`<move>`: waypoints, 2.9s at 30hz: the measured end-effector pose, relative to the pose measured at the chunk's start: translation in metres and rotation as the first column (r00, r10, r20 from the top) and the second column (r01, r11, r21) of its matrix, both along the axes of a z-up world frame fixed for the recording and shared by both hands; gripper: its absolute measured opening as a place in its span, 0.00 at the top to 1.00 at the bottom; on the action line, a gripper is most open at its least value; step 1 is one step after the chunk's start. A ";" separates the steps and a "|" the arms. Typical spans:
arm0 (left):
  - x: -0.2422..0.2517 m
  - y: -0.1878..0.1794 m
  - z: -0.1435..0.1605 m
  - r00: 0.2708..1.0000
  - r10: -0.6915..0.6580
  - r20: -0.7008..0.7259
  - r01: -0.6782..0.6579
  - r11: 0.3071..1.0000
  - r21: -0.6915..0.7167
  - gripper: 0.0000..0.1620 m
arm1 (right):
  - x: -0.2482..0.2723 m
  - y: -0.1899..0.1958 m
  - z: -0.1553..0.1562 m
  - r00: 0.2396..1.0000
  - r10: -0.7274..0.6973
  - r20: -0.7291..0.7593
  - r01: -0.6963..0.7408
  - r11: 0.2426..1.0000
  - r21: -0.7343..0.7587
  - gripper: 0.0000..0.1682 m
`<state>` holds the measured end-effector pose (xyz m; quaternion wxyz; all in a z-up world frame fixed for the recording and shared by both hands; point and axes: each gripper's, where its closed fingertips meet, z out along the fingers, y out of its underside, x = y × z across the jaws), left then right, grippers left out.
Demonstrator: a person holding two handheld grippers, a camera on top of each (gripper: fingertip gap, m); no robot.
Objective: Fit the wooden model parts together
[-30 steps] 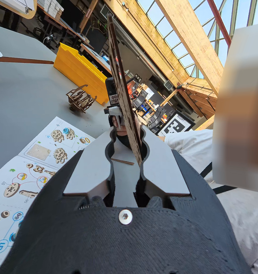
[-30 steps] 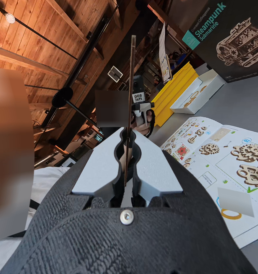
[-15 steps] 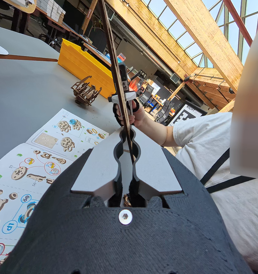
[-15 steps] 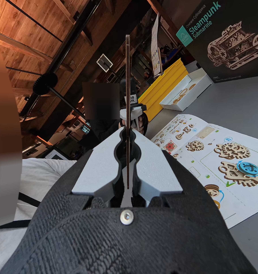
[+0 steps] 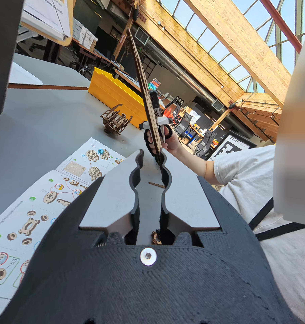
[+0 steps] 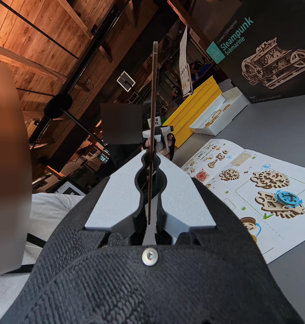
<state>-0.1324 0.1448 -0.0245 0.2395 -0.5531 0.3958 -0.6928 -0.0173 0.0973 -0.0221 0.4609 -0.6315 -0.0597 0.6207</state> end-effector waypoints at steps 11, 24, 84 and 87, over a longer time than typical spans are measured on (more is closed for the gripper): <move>-0.047 0.091 0.024 0.784 0.613 0.098 -0.619 0.763 0.187 0.77 | 0.038 0.003 0.017 0.980 -0.168 0.103 0.157 0.982 0.109 1.00; -0.026 0.092 0.004 0.728 0.685 0.001 -0.642 0.683 0.348 0.52 | 0.050 0.006 0.011 0.971 -0.198 0.134 0.190 0.979 0.075 1.00; -0.038 0.111 -0.008 0.637 0.770 -0.033 -0.722 0.610 0.326 0.28 | 0.065 0.005 0.029 0.967 -0.218 -0.132 0.222 0.975 0.021 1.00; -0.037 0.110 -0.009 0.645 0.764 -0.034 -0.714 0.618 0.330 0.28 | 0.065 0.006 0.028 0.966 -0.218 -0.137 0.222 0.975 0.018 1.00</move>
